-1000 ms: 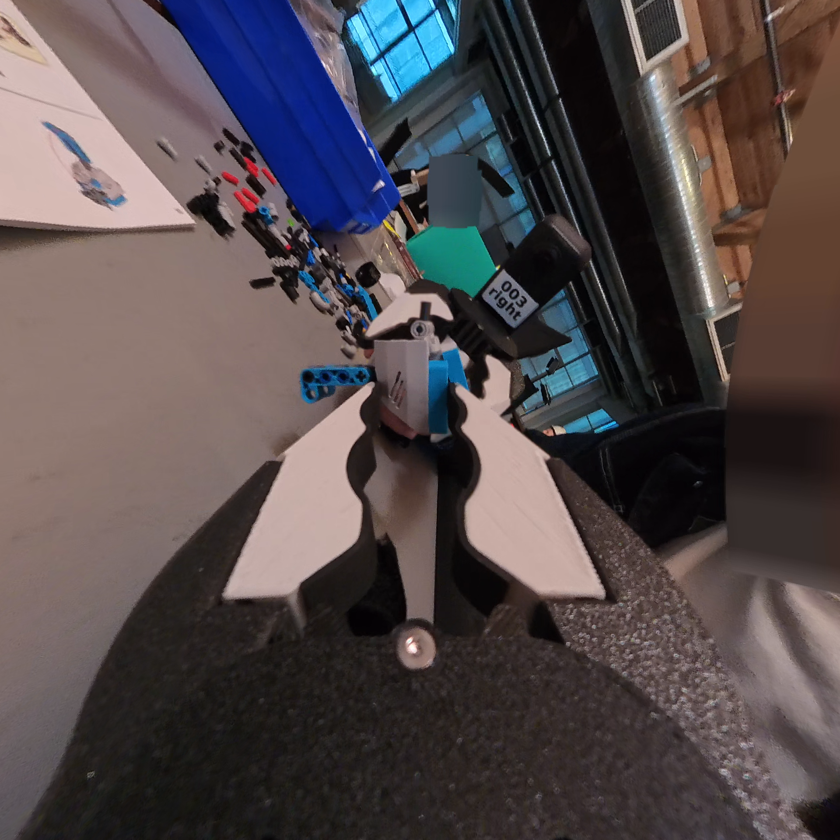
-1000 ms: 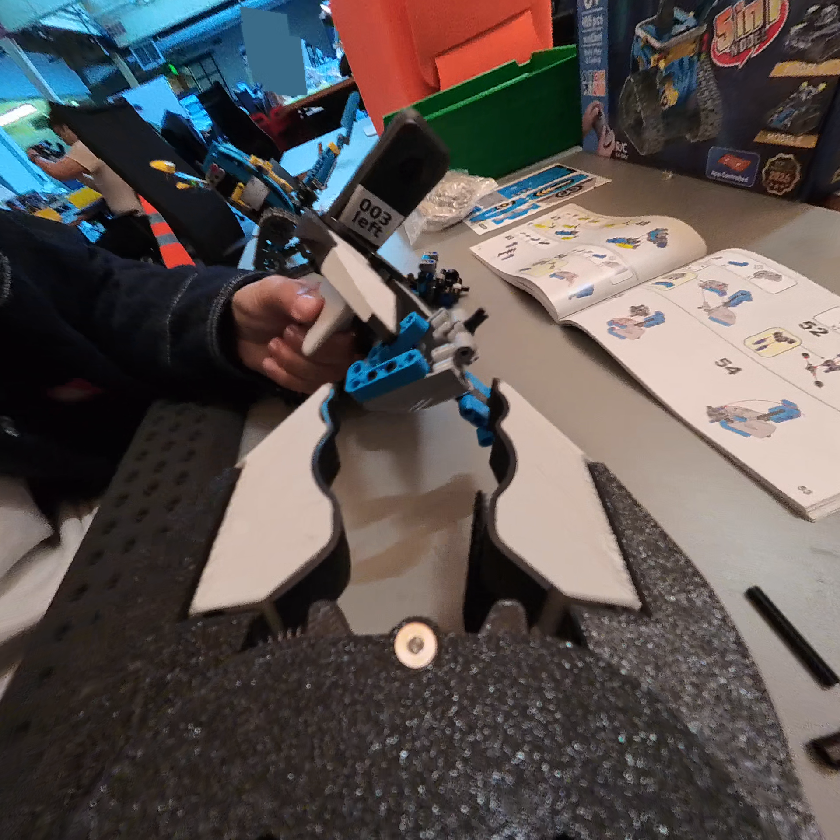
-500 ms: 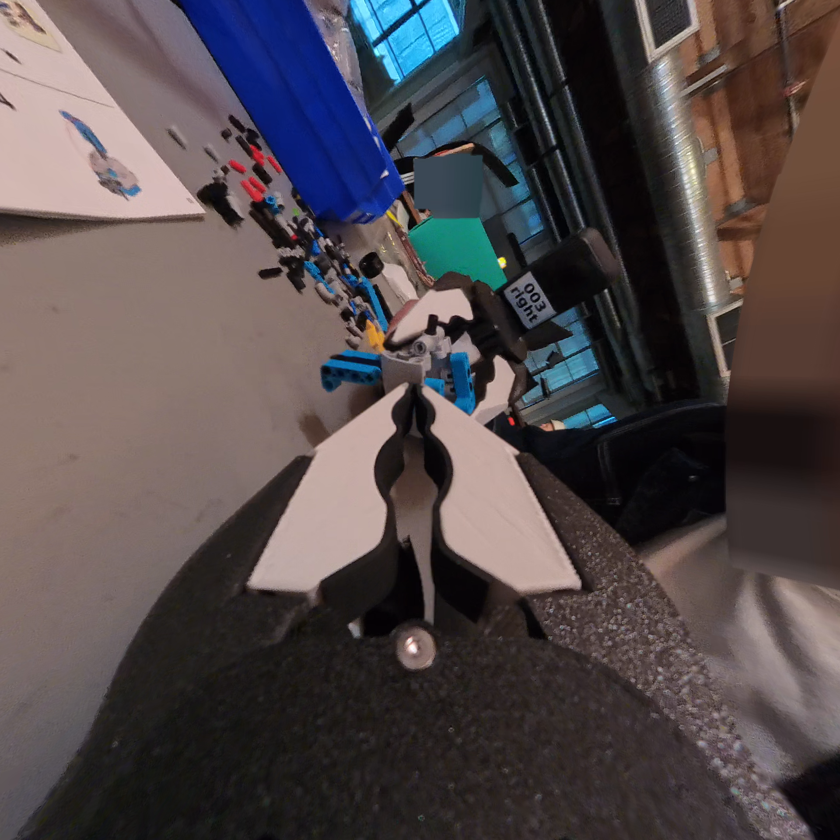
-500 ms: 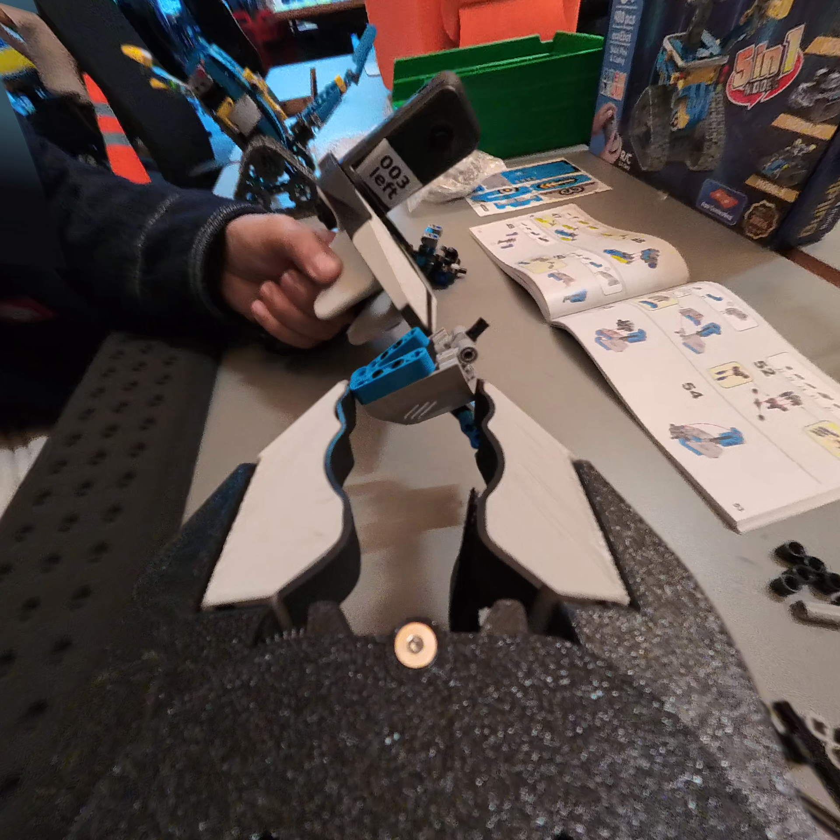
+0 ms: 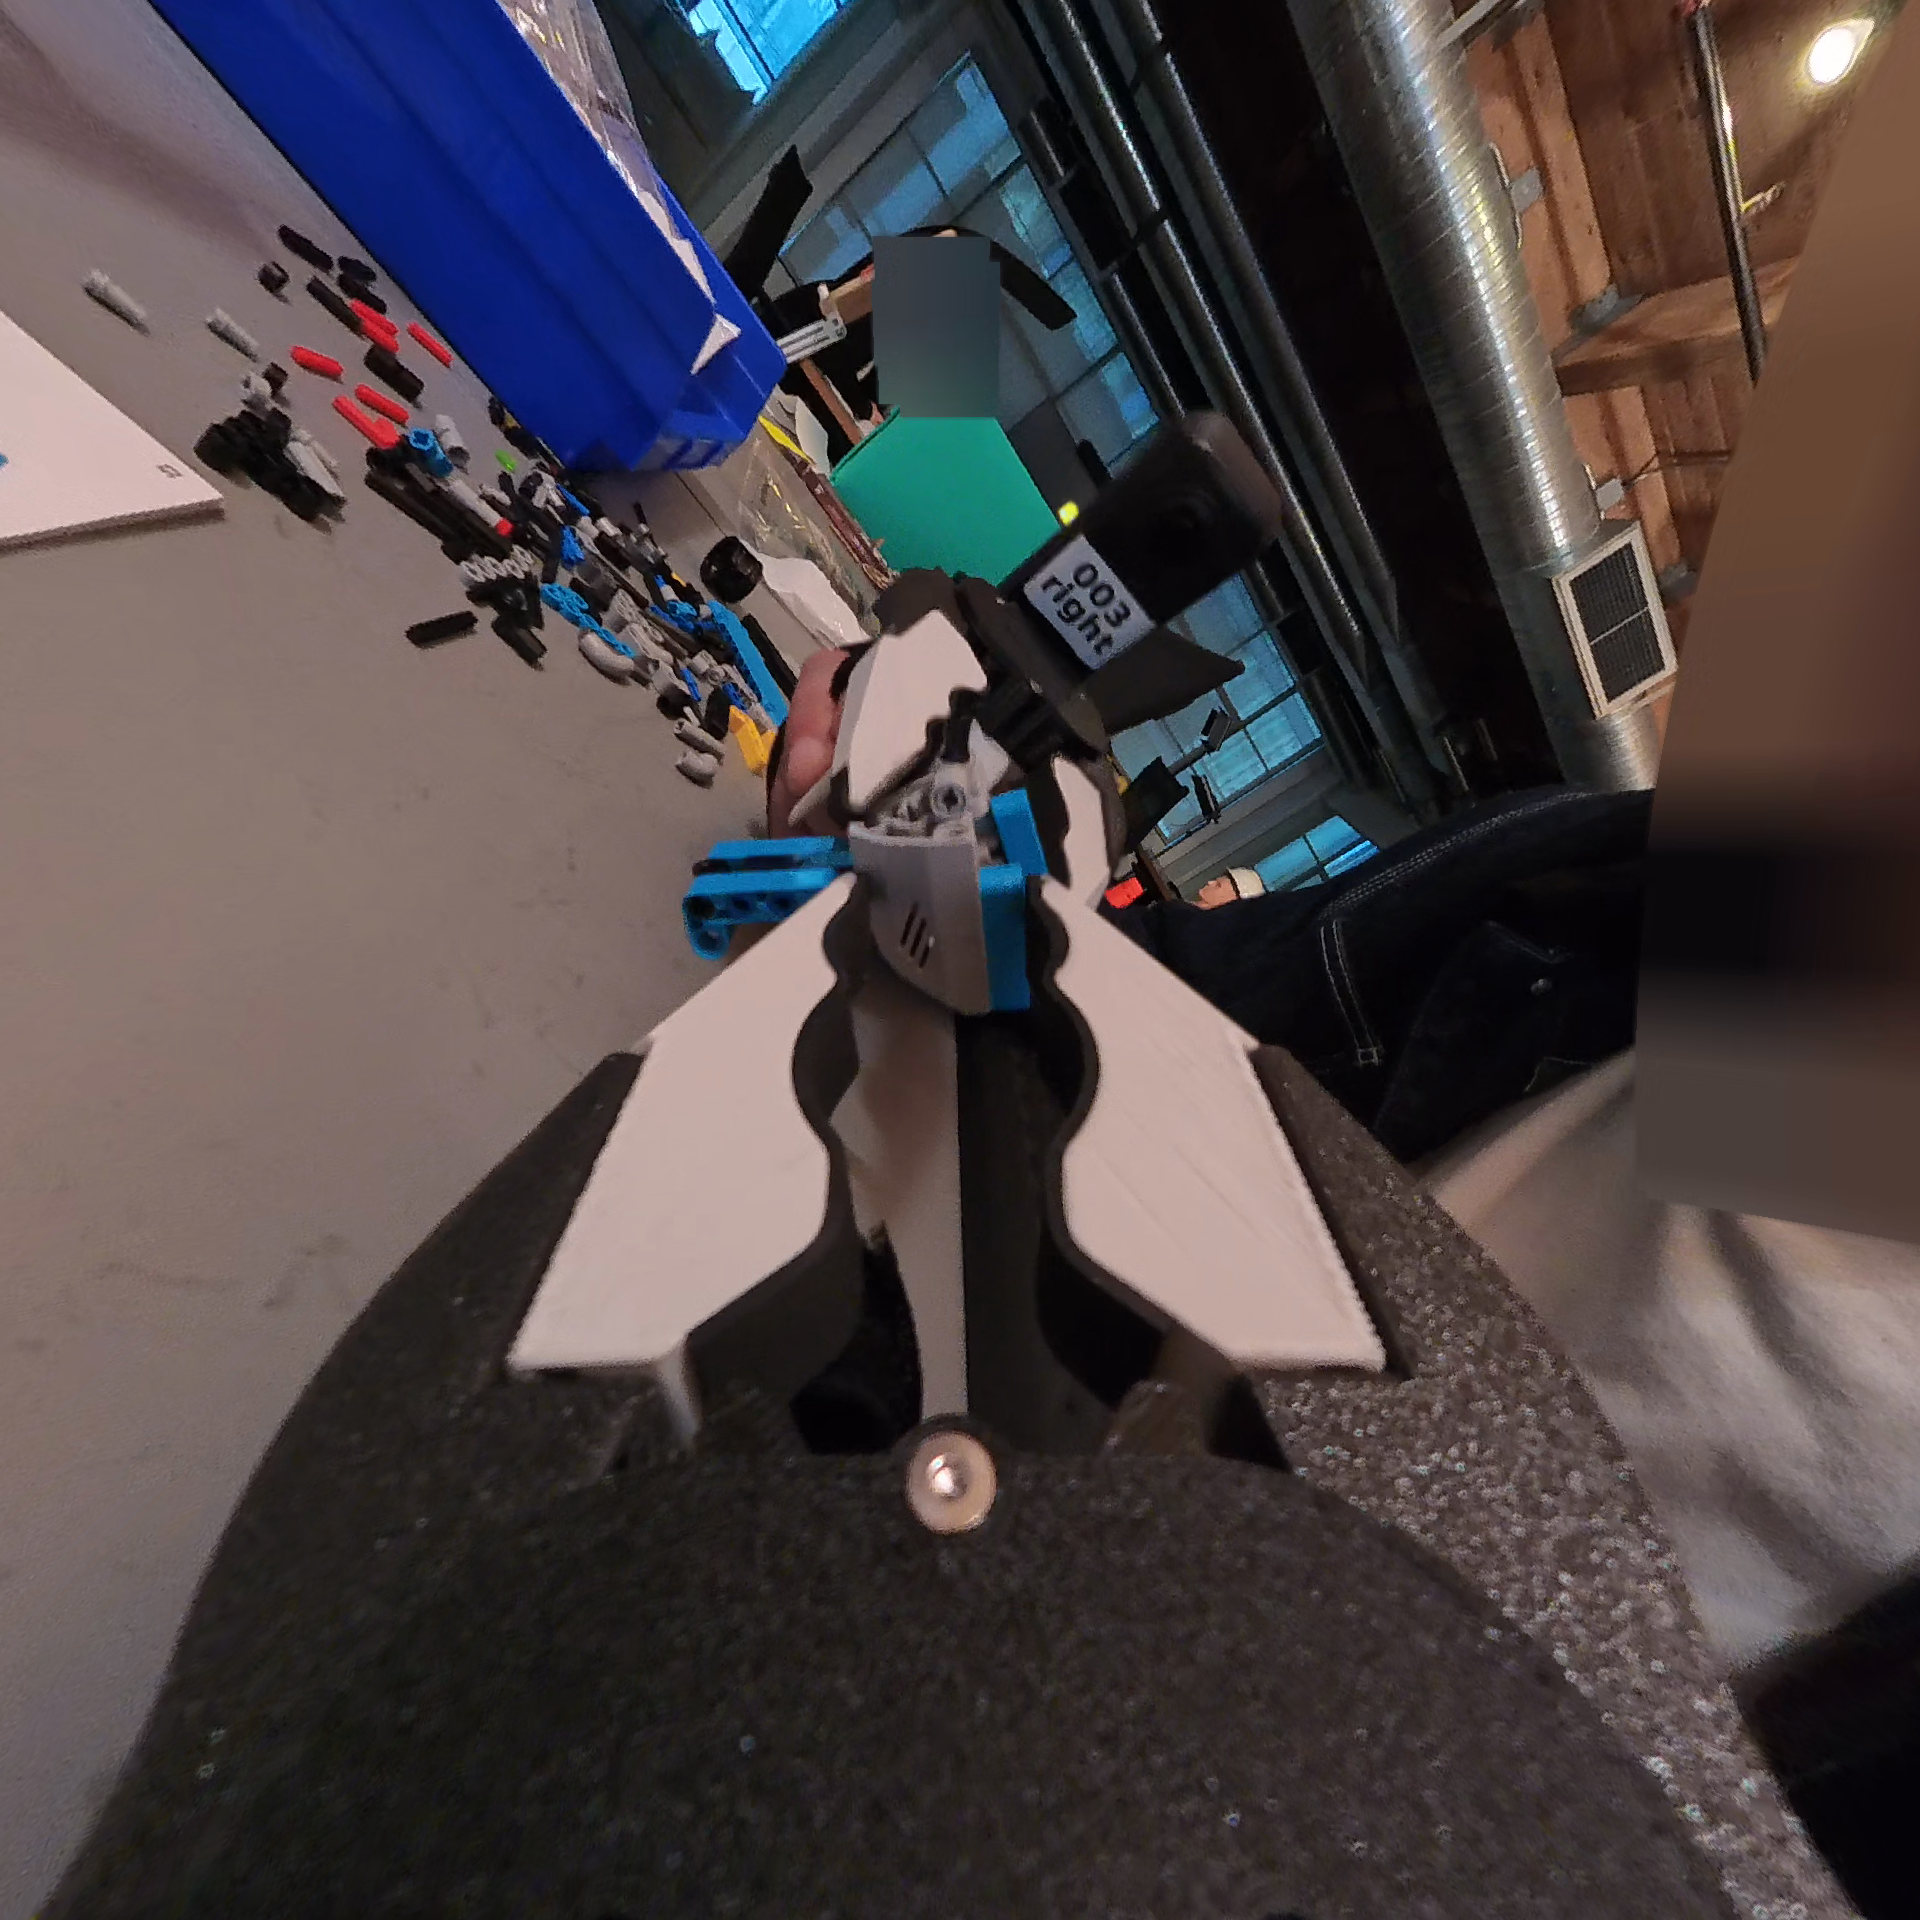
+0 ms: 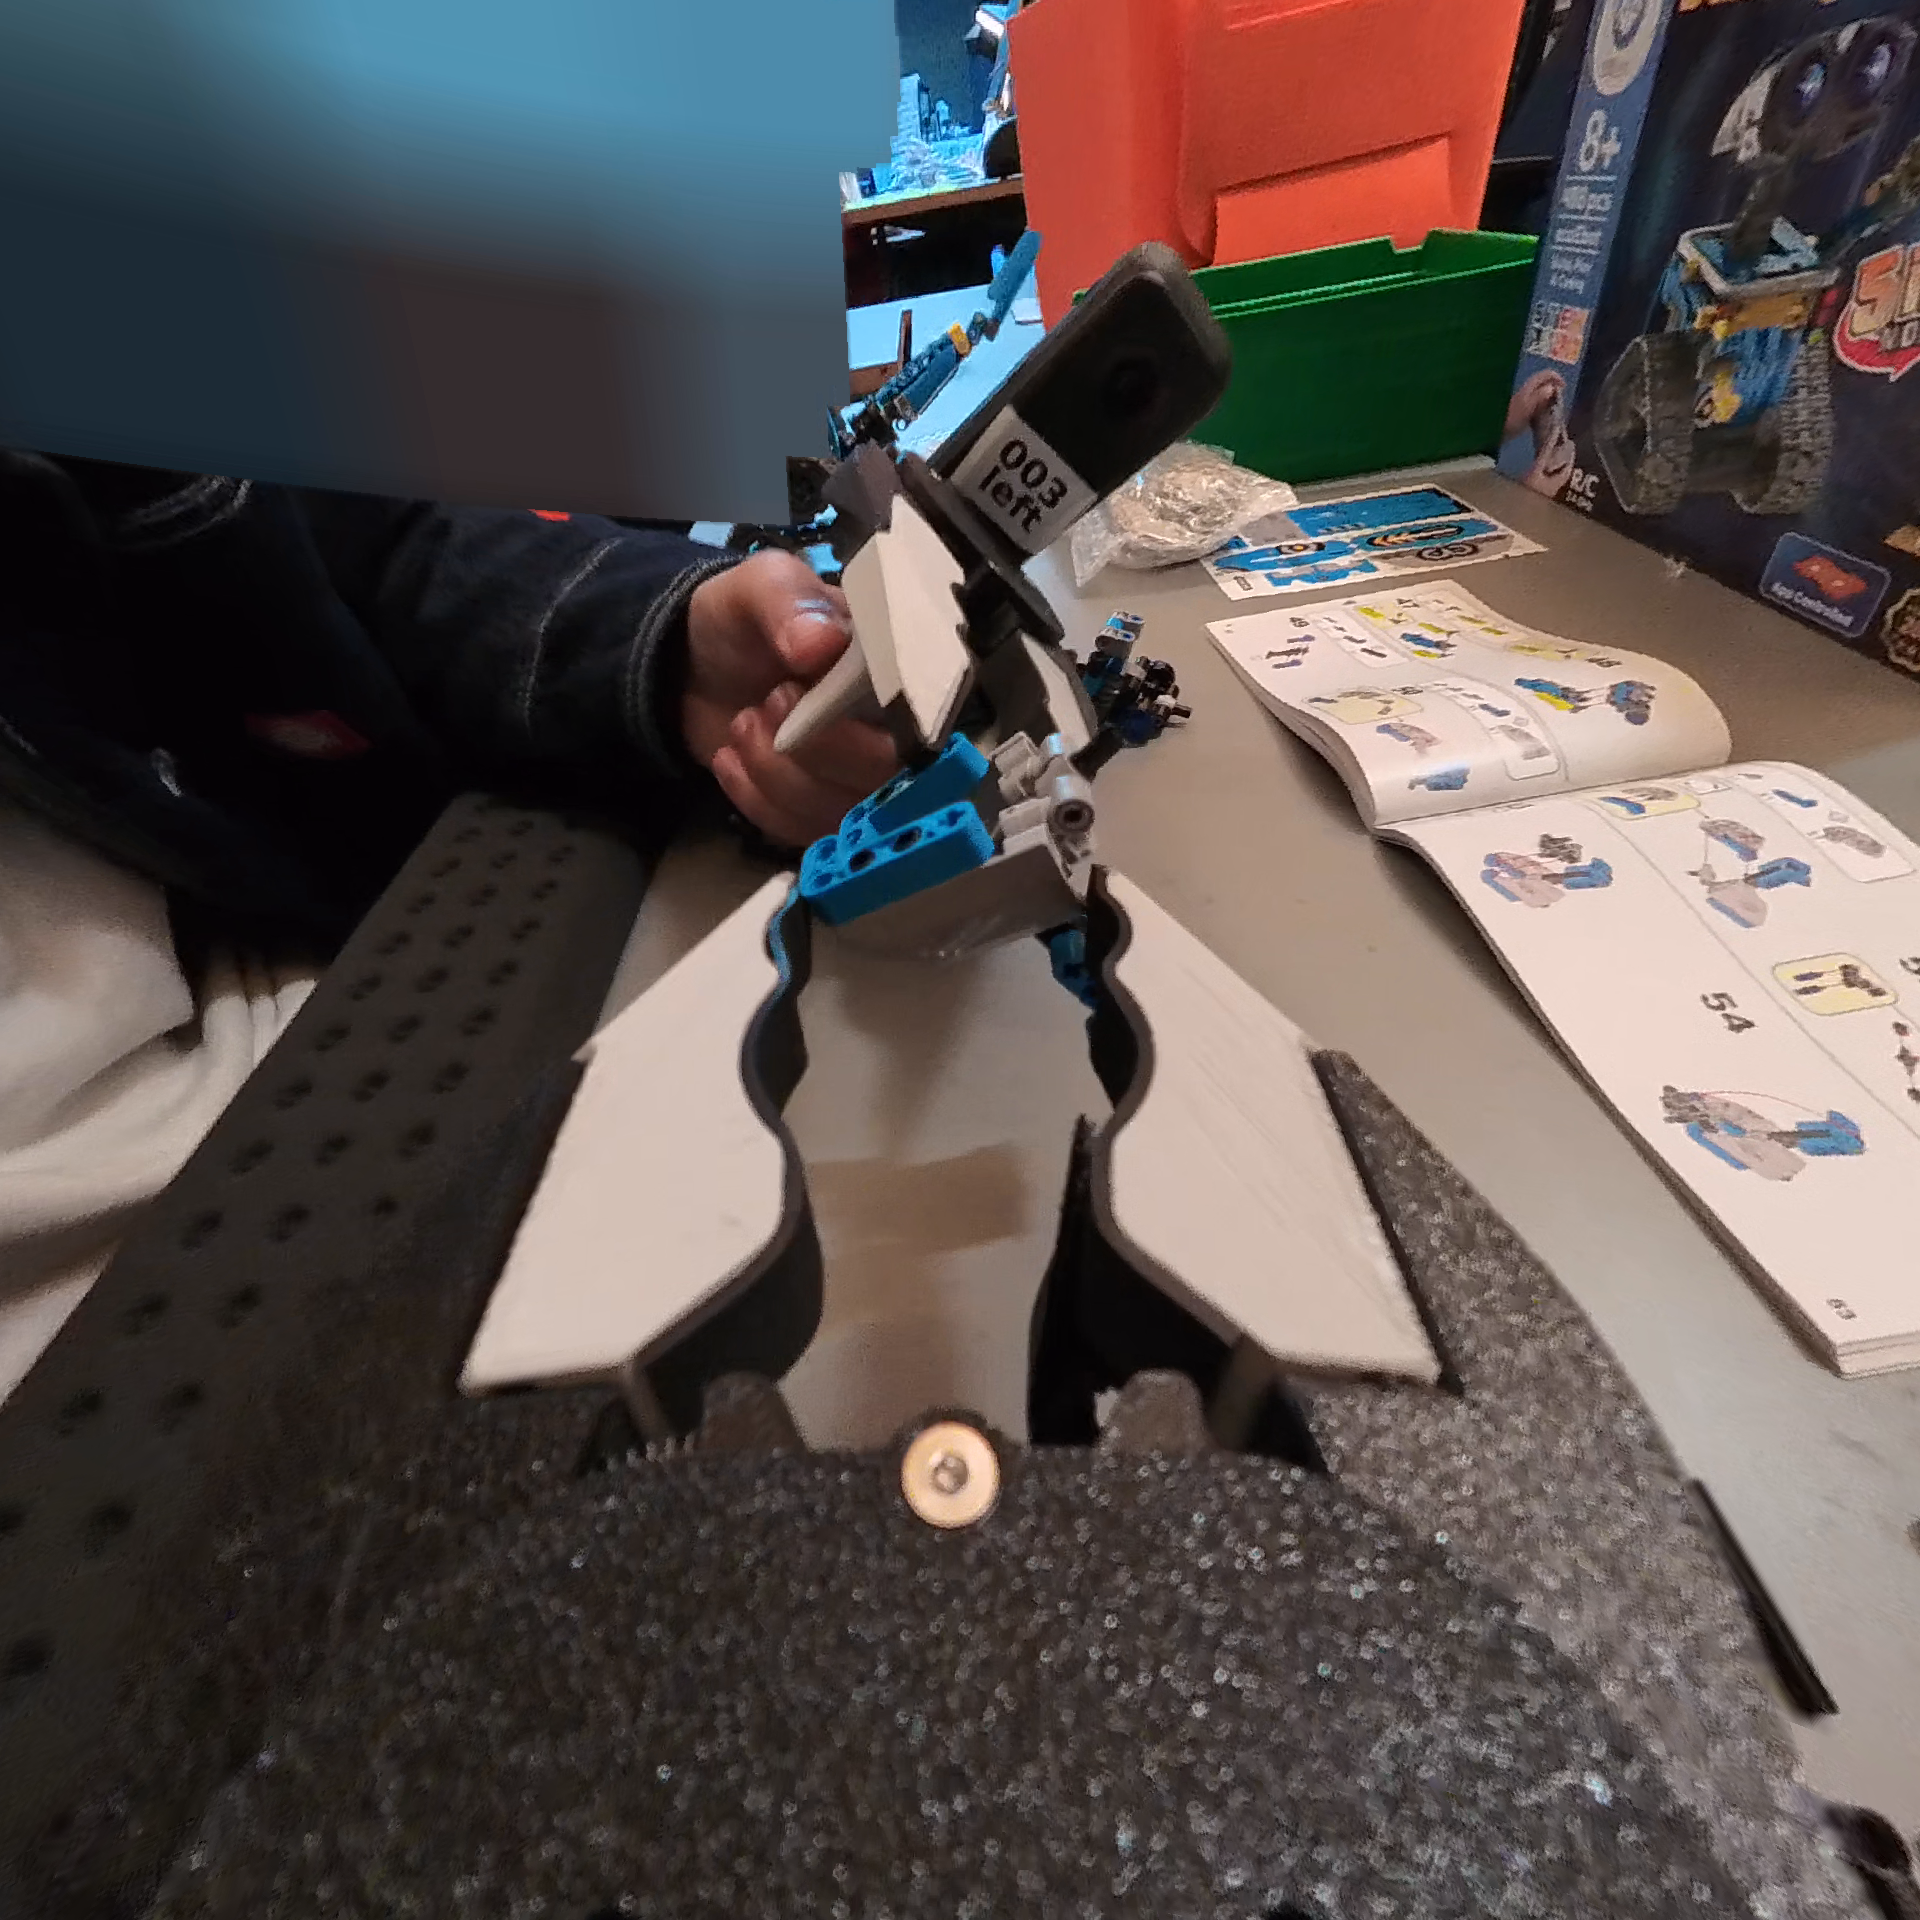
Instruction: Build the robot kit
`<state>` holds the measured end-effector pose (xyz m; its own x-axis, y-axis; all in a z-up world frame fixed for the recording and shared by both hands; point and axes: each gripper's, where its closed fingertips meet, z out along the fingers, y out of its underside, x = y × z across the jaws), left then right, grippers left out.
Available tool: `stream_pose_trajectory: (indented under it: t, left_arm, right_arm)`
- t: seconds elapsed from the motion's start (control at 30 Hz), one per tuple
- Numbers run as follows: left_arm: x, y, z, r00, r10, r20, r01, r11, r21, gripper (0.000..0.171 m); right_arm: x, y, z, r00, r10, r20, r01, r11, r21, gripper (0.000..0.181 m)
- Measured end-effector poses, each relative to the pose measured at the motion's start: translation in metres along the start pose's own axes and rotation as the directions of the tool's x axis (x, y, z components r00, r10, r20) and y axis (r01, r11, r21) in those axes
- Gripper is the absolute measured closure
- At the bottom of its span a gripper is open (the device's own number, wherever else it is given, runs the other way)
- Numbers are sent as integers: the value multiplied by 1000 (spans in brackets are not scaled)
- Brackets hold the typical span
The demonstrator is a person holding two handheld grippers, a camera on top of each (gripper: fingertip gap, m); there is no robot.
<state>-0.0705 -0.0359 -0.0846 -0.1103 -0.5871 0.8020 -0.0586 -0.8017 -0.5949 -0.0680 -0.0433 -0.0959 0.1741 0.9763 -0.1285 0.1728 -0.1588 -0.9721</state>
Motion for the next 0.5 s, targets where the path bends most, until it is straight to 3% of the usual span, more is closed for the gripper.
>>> stream_pose_trajectory:
  t: [0.13, 0.23, 0.3, 0.37, 0.43, 0.5]
  left_arm:
    - [-2, -9, -8, 1000, 2, 10, -3, 999, 38, 145]
    - [0, 4, -1, 999, 40, 22, -39, 999, -35, 150]
    - [0, 7, 0, 998, 62, 27, -60, 997, -51, 164]
    - [-1, 6, 0, 996, 78, 46, -76, 995, -57, 164]
    - [-2, 4, -1, 988, 131, 80, -127, 990, -54, 164]
    - [0, 3, -3, 960, 250, 129, -242, 967, -76, 165]
  right_arm:
    - [-5, 6, 2, 997, -80, 3, 80, 996, -44, 128]
    - [-8, 11, 6, 991, -136, -8, 135, 988, -72, 128]
    - [-12, 13, 8, 989, -145, 9, 146, 986, -77, 128]
    - [-10, 14, 9, 990, -142, 0, 141, 986, -83, 128]
    - [-9, 14, 8, 997, -73, 13, 74, 995, -72, 128]
    - [-7, 4, 3, 993, 88, 73, -88, 996, -7, 128]
